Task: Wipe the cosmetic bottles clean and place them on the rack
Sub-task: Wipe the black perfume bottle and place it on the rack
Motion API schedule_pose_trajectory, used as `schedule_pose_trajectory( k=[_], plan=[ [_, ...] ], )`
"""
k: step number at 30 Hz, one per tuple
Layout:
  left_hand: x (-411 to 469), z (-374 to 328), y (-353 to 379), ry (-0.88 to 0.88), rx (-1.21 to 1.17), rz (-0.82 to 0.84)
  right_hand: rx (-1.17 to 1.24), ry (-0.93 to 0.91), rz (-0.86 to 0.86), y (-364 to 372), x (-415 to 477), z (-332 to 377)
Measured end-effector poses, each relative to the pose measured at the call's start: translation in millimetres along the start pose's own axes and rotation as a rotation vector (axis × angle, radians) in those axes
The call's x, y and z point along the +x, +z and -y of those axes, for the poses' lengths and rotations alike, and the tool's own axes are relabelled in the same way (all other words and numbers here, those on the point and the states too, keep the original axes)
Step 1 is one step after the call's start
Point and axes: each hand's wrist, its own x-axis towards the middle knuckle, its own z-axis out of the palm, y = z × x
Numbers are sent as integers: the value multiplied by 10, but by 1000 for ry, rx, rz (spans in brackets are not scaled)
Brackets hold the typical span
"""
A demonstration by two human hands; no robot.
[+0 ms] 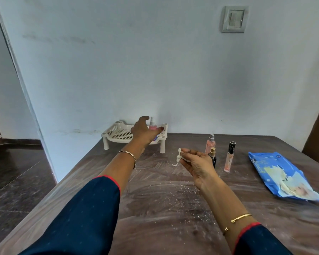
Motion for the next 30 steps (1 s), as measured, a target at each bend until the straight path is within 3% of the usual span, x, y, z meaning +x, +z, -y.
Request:
schedule_pose_trajectory(
  k=[4, 12, 20, 26, 30],
  plan=[
    [-308, -122, 198, 127, 96, 84, -35, 1, -58, -246, -174, -67],
    [-612, -363, 663, 199, 121, 241, -43, -47, -112, -615, -403, 111],
    [-732, -507, 1049, 329, 530, 271, 13, -87, -159, -838, -427, 288],
    [-698, -467, 1218, 324, 352, 323, 28, -81, -194, -911, -382, 315],
    [-762, -514, 1261, 340, 378, 298, 68, -66, -226, -948, -355, 315]
  ],
)
